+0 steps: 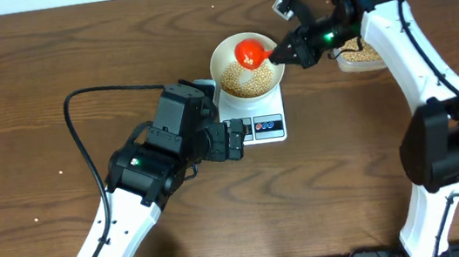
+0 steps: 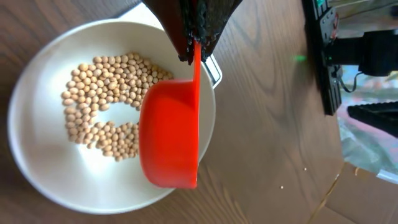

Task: Scoop item into bowl and weigh 50g on scale
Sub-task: 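Lift the scoop out of the bowl with the right gripper, then carry the red scoop right over the soybean tub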

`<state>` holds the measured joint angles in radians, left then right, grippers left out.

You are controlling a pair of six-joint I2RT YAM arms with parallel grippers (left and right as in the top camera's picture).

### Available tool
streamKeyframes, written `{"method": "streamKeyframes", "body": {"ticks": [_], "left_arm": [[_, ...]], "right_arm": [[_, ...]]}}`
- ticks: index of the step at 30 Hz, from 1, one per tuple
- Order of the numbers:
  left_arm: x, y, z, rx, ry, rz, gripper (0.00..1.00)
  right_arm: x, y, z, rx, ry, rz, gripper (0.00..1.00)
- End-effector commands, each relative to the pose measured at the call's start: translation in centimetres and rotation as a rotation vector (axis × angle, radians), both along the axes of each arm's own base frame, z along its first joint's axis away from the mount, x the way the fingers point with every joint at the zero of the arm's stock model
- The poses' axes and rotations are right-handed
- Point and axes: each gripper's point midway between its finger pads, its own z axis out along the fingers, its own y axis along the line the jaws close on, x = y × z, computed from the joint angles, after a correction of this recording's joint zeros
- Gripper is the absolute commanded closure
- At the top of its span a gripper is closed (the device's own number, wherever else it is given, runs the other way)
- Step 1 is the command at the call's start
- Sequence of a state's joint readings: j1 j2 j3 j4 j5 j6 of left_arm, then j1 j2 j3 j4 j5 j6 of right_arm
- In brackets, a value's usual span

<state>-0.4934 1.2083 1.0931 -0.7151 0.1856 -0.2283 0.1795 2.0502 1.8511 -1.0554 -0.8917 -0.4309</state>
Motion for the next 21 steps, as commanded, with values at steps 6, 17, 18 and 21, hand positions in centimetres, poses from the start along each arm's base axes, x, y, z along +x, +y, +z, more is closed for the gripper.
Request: {"method": "streamKeyframes", "body": {"ticks": [6,17,18,21], "left_arm": [[0.2,-0.1,0.6,-0.005,-0.012,-0.008,0.0],[0.2,-0.1,0.6,-0.005,-0.012,-0.008,0.0],[0.2,-0.1,0.6,-0.005,-0.012,-0.008,0.0],[0.2,-0.1,0.6,-0.005,-0.012,-0.008,0.0]], "right_arm": [[-0.8,-0.3,4.6,-0.006,-0.12,-0.004,0.99],[-1.7,-1.8,7.5,0.009,-0.16,-0.035,0.99],[-1.7,-2.3,7.9,0.013,-0.161,-0.044,0.99],[-1.9,-4.3,9.1,0.029,-0.159,-0.088,0.99]]}}
